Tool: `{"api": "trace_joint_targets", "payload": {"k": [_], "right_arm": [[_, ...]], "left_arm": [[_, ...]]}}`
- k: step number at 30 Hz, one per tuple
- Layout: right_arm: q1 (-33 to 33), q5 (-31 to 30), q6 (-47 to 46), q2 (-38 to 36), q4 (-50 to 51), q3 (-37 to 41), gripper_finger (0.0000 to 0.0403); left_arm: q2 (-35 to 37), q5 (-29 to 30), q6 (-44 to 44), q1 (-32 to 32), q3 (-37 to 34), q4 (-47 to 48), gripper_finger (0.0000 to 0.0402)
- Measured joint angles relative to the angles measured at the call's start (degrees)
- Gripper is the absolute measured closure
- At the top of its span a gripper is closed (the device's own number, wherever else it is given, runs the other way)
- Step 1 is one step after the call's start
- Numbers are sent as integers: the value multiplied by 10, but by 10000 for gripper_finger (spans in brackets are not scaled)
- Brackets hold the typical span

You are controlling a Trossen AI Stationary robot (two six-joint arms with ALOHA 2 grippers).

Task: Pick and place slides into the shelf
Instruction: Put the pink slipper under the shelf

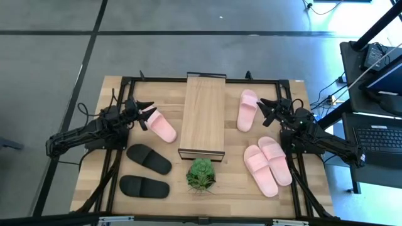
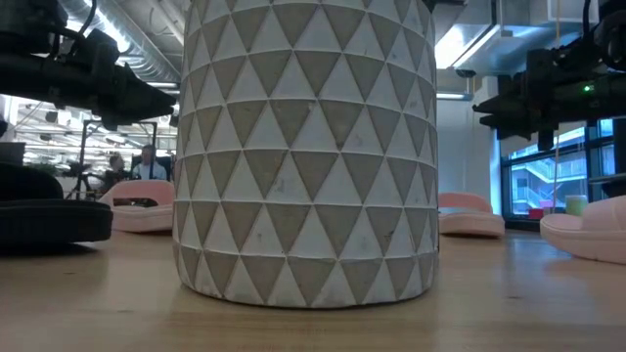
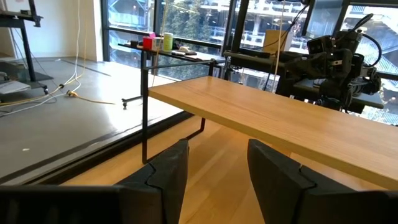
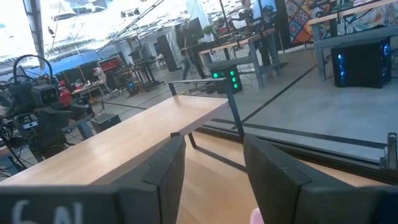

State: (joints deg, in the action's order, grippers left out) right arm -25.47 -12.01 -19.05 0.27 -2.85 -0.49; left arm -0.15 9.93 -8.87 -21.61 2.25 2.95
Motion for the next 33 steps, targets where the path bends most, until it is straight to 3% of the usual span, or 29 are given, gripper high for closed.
{"api": "trace_joint_targets", "payload": {"k": [11, 15, 20, 26, 33], "right_arm": [[0, 0, 3, 0, 0, 0, 237], [0, -17, 57, 0, 9, -5, 237], [0, -63, 127, 19, 69, -67, 237], [0, -65, 177, 107, 151, -176, 237], [0, -64, 194, 293, 254, -266, 237]], "left_arm": [[0, 0, 0, 0, 0, 0, 244], [0, 0, 0, 0, 0, 0, 244], [0, 0, 0, 0, 0, 0, 244], [0, 0, 0, 0, 0, 0, 244], [0, 1, 0, 0, 0, 0, 244]]}}
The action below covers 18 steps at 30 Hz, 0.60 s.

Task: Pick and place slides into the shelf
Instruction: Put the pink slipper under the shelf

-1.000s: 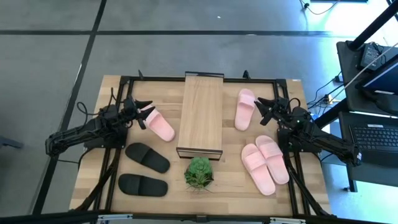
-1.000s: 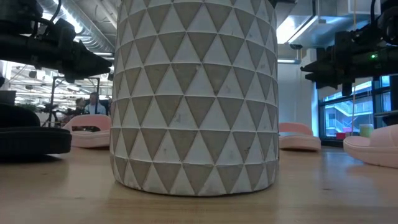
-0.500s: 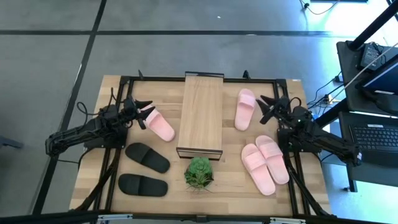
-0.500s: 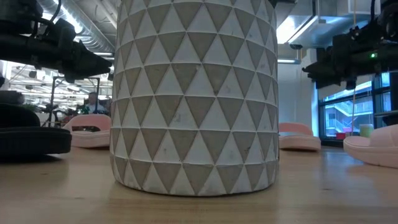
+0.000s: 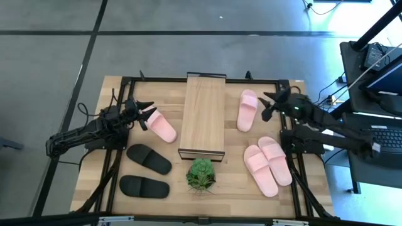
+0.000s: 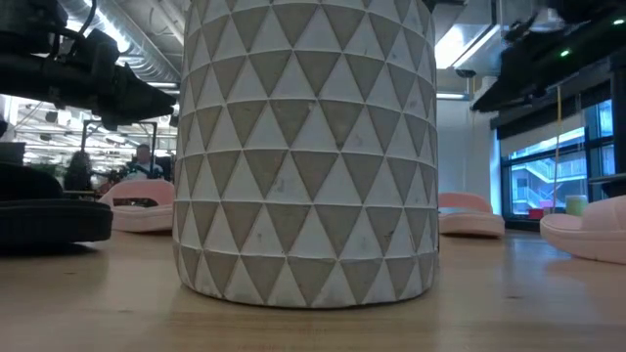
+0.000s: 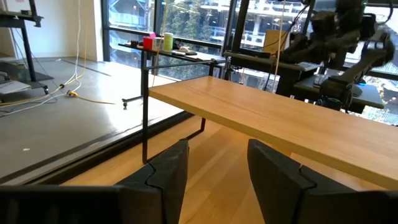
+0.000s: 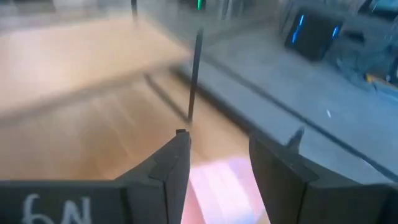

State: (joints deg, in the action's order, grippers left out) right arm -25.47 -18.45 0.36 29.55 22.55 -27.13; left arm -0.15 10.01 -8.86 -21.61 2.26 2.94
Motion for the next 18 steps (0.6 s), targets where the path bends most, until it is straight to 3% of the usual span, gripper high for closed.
{"api": "trace_joint_targets", "payload": {"k": [9, 18], "right_arm": [[0, 0, 91, 216, 5, -6, 237], [-13, 0, 139, 335, -71, -6, 237]], "left_arm": [[0, 0, 0, 0, 0, 0, 244], [0, 0, 0, 0, 0, 0, 244]]}}
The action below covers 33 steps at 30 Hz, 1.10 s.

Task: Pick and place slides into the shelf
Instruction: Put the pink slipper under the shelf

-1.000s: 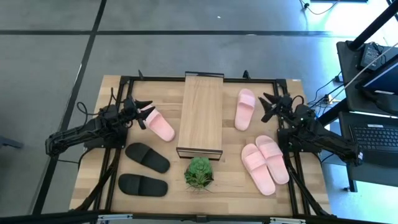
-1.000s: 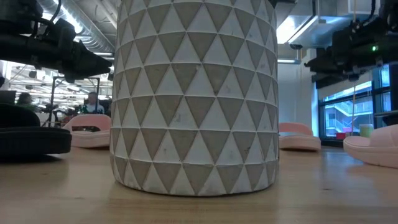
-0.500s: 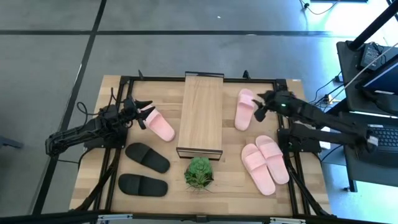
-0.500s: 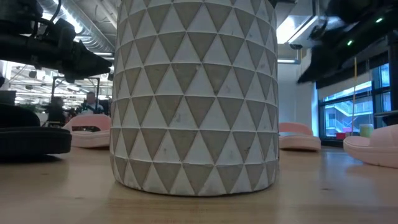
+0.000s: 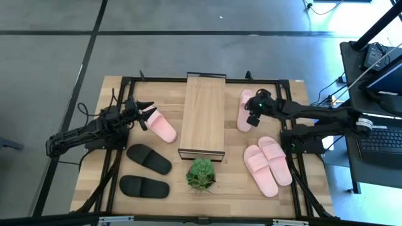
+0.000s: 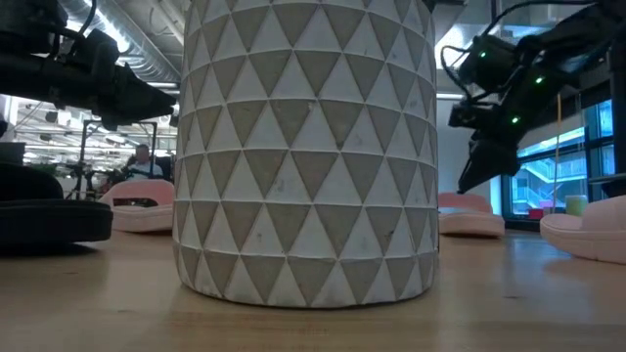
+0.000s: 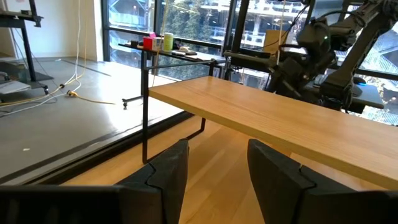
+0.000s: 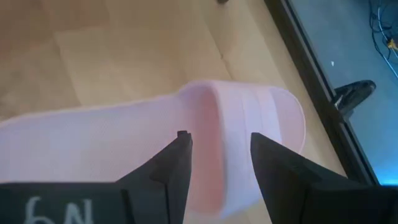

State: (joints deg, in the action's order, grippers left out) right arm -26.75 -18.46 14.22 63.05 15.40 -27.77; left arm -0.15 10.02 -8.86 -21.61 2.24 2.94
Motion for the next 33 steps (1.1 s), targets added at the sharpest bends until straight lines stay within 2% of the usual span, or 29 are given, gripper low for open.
{"api": "trace_joint_targets", "payload": {"k": [5, 11, 16, 20, 25, 33], "right_arm": [[-18, -6, -1, 46, -20, 0, 237], [-20, -113, -20, 77, -26, 0, 237], [-20, -121, -20, 94, -51, 0, 245], [-20, -121, -20, 101, -54, 0, 287], [-20, -121, -36, 101, -54, 0, 381], [-20, -121, -79, 101, -50, -4, 390]], "left_arm": [[0, 0, 0, 0, 0, 0, 244], [0, 0, 0, 0, 0, 0, 244], [0, 0, 0, 0, 0, 0, 244], [0, 0, 0, 0, 0, 0, 244], [0, 0, 0, 0, 0, 0, 244], [0, 0, 0, 0, 0, 0, 244]]}}
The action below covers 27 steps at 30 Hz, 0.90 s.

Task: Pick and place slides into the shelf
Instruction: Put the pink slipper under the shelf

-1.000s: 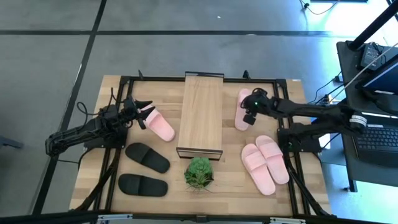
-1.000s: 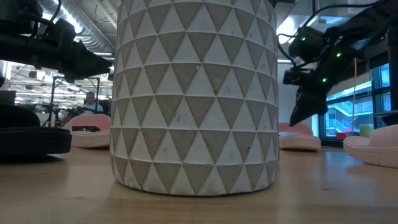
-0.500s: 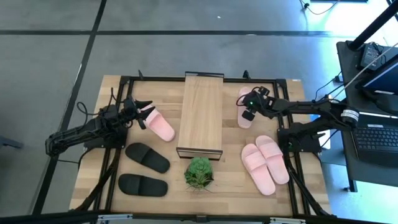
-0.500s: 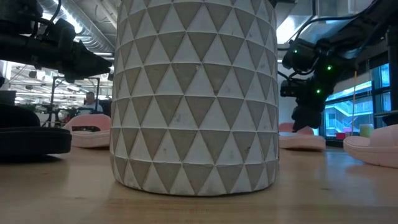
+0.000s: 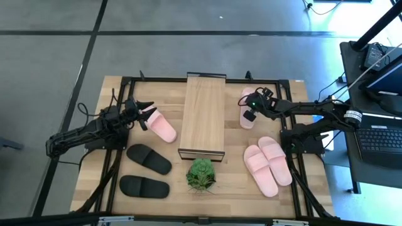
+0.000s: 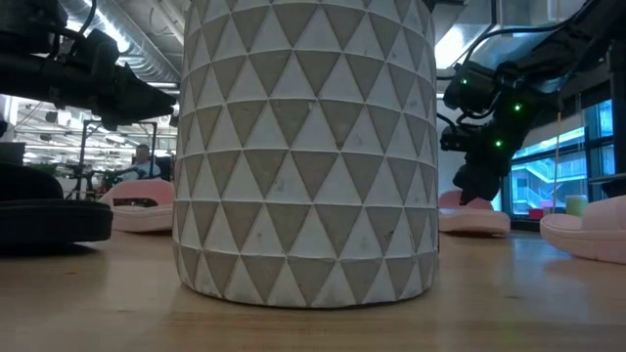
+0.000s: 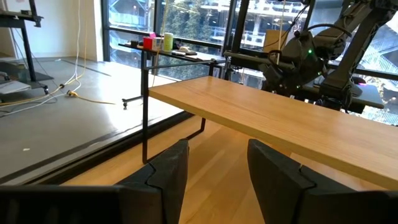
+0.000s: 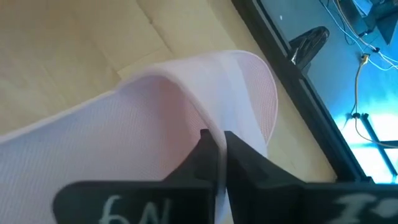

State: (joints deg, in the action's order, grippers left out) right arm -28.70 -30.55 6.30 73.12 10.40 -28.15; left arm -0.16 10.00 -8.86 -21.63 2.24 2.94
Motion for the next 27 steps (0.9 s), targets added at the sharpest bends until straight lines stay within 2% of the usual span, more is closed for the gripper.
{"api": "trace_joint_targets", "payload": {"k": [5, 18, 21, 27], "right_arm": [[4, 4, 26, 0, 40, -48, 391], [75, 12, 240, -1, 250, -237, 391], [94, 15, 289, -1, 261, -252, 391], [102, 87, 370, -1, 268, -234, 391]], "left_arm": [[0, 0, 0, 0, 0, 0, 244], [0, 0, 0, 0, 0, 0, 244], [0, 0, 3, 0, 0, 0, 244], [0, 0, 4, 0, 0, 0, 244]]}}
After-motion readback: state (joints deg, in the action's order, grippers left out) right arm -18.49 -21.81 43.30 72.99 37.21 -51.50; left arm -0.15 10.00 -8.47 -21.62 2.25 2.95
